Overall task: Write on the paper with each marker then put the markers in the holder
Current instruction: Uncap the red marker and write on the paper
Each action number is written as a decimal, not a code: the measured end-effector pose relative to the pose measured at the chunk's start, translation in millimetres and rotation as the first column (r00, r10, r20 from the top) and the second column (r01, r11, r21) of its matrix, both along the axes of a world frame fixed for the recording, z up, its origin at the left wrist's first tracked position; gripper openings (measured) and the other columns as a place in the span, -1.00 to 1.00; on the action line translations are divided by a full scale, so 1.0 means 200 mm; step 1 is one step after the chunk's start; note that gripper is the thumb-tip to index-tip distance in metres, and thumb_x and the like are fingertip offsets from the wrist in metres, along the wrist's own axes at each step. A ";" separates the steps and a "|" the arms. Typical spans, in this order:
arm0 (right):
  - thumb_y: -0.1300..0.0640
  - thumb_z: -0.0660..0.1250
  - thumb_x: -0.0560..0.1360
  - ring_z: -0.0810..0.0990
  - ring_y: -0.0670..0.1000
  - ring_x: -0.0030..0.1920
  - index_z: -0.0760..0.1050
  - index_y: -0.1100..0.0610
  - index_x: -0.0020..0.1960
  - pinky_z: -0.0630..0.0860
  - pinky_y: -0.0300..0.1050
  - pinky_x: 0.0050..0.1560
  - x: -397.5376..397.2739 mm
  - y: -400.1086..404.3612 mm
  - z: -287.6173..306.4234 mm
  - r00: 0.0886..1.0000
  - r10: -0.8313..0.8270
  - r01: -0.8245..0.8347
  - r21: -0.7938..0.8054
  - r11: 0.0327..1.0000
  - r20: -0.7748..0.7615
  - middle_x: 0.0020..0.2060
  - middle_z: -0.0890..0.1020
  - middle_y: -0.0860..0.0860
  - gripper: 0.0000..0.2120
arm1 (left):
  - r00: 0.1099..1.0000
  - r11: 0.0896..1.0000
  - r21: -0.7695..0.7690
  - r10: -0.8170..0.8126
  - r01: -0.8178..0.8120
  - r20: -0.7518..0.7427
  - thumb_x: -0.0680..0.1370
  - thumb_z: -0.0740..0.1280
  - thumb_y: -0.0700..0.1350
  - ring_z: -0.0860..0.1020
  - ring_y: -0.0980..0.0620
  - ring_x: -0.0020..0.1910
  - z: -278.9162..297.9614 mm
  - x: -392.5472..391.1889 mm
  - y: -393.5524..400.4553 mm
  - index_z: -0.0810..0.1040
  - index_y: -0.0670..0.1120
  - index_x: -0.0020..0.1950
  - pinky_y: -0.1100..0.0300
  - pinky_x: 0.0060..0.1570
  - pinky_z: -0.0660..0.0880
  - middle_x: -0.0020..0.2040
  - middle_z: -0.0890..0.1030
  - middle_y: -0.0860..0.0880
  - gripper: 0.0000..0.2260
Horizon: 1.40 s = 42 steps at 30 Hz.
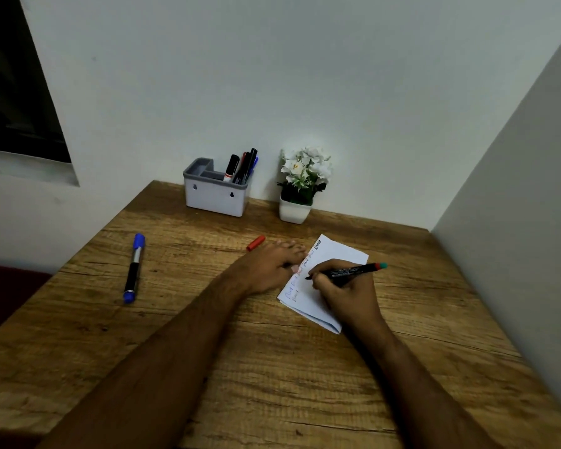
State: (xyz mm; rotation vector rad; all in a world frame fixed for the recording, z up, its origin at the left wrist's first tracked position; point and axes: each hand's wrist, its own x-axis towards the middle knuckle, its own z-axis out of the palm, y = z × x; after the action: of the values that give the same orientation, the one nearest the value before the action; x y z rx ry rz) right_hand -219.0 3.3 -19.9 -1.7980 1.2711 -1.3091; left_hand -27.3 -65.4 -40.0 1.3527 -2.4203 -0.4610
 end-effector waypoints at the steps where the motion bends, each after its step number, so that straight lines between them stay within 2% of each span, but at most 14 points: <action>1: 0.38 0.39 0.47 0.71 -0.07 -0.13 0.71 0.14 -0.19 0.56 -0.28 -0.09 0.00 0.00 0.00 1.000 -0.003 0.003 0.000 1.000 0.005 -0.23 0.74 -0.08 -0.80 | 1.000 1.000 0.003 0.005 -0.005 -0.010 0.66 0.18 -0.01 0.12 0.09 0.57 0.01 0.00 0.01 0.29 0.06 0.55 0.00 0.56 0.06 0.57 0.24 0.06 -0.57; 5: 0.38 0.39 0.47 0.69 -0.10 -0.12 0.70 0.15 -0.21 0.55 -0.28 -0.10 0.00 0.00 0.01 0.999 -0.021 0.020 0.017 1.000 0.030 -0.23 0.74 -0.08 -0.80 | 0.995 0.999 -0.020 0.042 -0.044 -0.092 0.66 0.21 -0.07 0.25 0.13 0.52 0.05 0.00 0.04 0.36 0.03 0.51 0.21 0.45 0.02 0.52 0.35 0.08 -0.60; 7: 0.39 0.38 0.46 0.69 -0.13 -0.13 0.69 0.16 -0.22 0.55 -0.30 -0.10 0.00 0.01 0.02 0.999 -0.025 0.025 0.011 1.000 0.041 -0.23 0.74 -0.07 -0.79 | 0.993 0.997 -0.034 0.065 -0.069 -0.098 0.65 0.23 -0.08 0.35 0.14 0.46 0.07 0.00 0.05 0.43 0.01 0.47 0.28 0.37 0.09 0.47 0.42 0.08 -0.63; 10: 0.41 0.37 0.47 0.68 -0.15 -0.15 0.69 0.18 -0.21 0.53 -0.34 -0.13 -0.01 0.01 0.03 0.997 -0.020 0.019 0.004 1.000 0.072 -0.23 0.74 -0.06 -0.80 | 0.983 0.992 -0.057 0.107 -0.116 -0.151 0.60 0.31 -0.12 0.49 0.09 0.35 0.09 0.00 0.05 0.53 -0.03 0.38 0.09 0.39 0.39 0.36 0.55 0.02 -0.66; 14: 0.38 0.38 0.48 0.68 -0.15 -0.16 0.70 0.15 -0.20 0.51 -0.34 -0.15 -0.02 -0.01 0.03 0.996 -0.020 0.018 0.019 1.000 0.090 -0.25 0.73 -0.07 -0.80 | 0.943 0.939 -0.174 0.259 -0.296 -0.207 0.54 0.35 -0.24 0.50 0.07 0.34 0.14 0.02 0.03 0.56 -0.04 0.35 0.11 0.37 0.42 0.32 0.58 -0.03 -0.62; 18: 0.37 0.39 0.49 0.67 -0.15 -0.17 0.70 0.14 -0.19 0.51 -0.35 -0.16 -0.02 -0.02 0.03 0.995 -0.014 0.012 0.024 1.000 0.096 -0.26 0.73 -0.09 -0.80 | 0.902 0.877 -0.211 0.421 -0.433 -0.101 0.53 0.32 -0.21 0.61 -0.01 -0.09 0.16 0.06 0.02 0.65 -0.08 0.01 0.06 -0.04 0.60 -0.09 0.65 -0.05 -0.87; 20: 0.36 0.39 0.50 0.67 -0.16 -0.17 0.70 0.14 -0.19 0.50 -0.37 -0.17 -0.02 -0.02 0.04 0.995 -0.014 0.011 0.030 0.999 0.094 -0.26 0.73 -0.10 -0.80 | 0.883 0.863 -0.204 0.469 -0.463 -0.020 0.54 0.31 -0.19 0.59 -0.05 -0.16 0.16 0.07 0.02 0.59 -0.10 -0.13 0.06 -0.18 0.56 -0.16 0.61 -0.07 -0.91; 23: 0.36 0.40 0.50 0.66 -0.18 -0.19 0.71 0.14 -0.18 0.47 -0.40 -0.21 -0.03 -0.03 0.04 0.995 -0.012 0.008 0.041 0.999 0.102 -0.25 0.72 -0.12 -0.81 | 0.867 0.855 -0.194 0.496 -0.480 0.041 0.57 0.28 -0.15 0.61 -0.07 -0.14 0.14 0.08 0.02 0.63 -0.07 -0.07 0.03 -0.14 0.60 -0.14 0.63 -0.09 -0.87; 26: 0.35 0.41 0.51 0.67 -0.17 -0.18 0.71 0.14 -0.17 0.47 -0.42 -0.21 -0.03 -0.03 0.03 0.995 -0.010 0.006 0.043 0.999 0.098 -0.25 0.73 -0.13 -0.82 | 0.865 0.853 -0.220 0.497 -0.473 0.070 0.56 0.28 -0.24 0.62 -0.07 -0.06 0.13 0.07 0.02 0.64 -0.05 0.04 0.04 -0.08 0.62 -0.05 0.65 -0.08 -0.82; 30: 0.33 0.43 0.51 0.69 -0.15 -0.14 0.72 0.11 -0.16 0.49 -0.40 -0.18 -0.03 -0.03 0.03 0.995 -0.016 0.011 0.055 0.998 0.095 -0.23 0.73 -0.13 -0.83 | 0.843 0.829 -0.274 0.528 -0.487 0.099 0.55 0.27 -0.30 0.61 -0.09 -0.07 0.15 0.05 0.05 0.62 -0.10 -0.04 0.06 -0.12 0.61 -0.08 0.64 -0.09 -0.83; 33: 0.34 0.42 0.51 0.69 -0.15 -0.13 0.72 0.12 -0.15 0.50 -0.40 -0.16 -0.04 -0.03 0.03 0.996 -0.020 0.017 0.039 0.999 0.083 -0.22 0.73 -0.13 -0.82 | 0.823 0.786 -0.278 0.567 -0.552 -0.031 0.52 0.34 -0.28 0.61 -0.06 -0.11 0.17 0.05 0.06 0.61 -0.08 -0.11 0.06 -0.14 0.62 -0.15 0.62 -0.05 -0.88; 37: 0.33 0.46 0.51 0.68 -0.18 -0.06 0.73 0.11 -0.11 0.50 -0.40 -0.10 -0.04 0.00 0.04 0.996 -0.015 0.015 0.006 1.000 0.088 -0.15 0.74 -0.17 -0.85 | 0.726 0.709 -0.203 0.590 -0.675 -0.352 0.48 0.47 -0.17 0.61 0.07 -0.20 0.24 0.05 0.11 0.68 -0.07 -0.11 0.17 -0.16 0.60 -0.21 0.66 0.00 -0.98; 40: 0.27 0.50 0.51 0.71 -0.10 -0.04 0.73 0.03 -0.09 0.57 -0.25 -0.07 -0.05 0.01 0.04 0.996 -0.010 0.011 -0.002 1.000 0.084 -0.12 0.75 -0.15 -0.86 | 0.601 0.723 0.011 0.583 -0.691 -0.547 0.43 0.53 -0.16 0.64 0.14 -0.34 0.30 0.04 0.15 0.71 -0.08 -0.11 0.24 -0.25 0.62 -0.27 0.68 0.03 -0.93; 42: 0.25 0.51 0.52 0.72 -0.06 -0.05 0.73 0.03 -0.09 0.56 -0.16 -0.11 -0.04 0.02 0.06 0.996 -0.005 0.006 -0.015 1.000 0.087 -0.12 0.75 -0.12 -0.87 | 0.464 0.720 0.214 0.615 -0.660 -0.637 0.42 0.55 -0.18 0.66 0.14 -0.33 0.32 0.04 0.19 0.70 -0.12 -0.15 0.27 -0.27 0.62 -0.29 0.68 0.01 -0.93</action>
State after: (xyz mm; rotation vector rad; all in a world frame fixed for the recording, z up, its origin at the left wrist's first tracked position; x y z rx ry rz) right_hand -227.0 6.6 -6.9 -1.7290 1.2228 -1.3884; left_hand -19.9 -28.2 24.9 1.5805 -1.1870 -0.5283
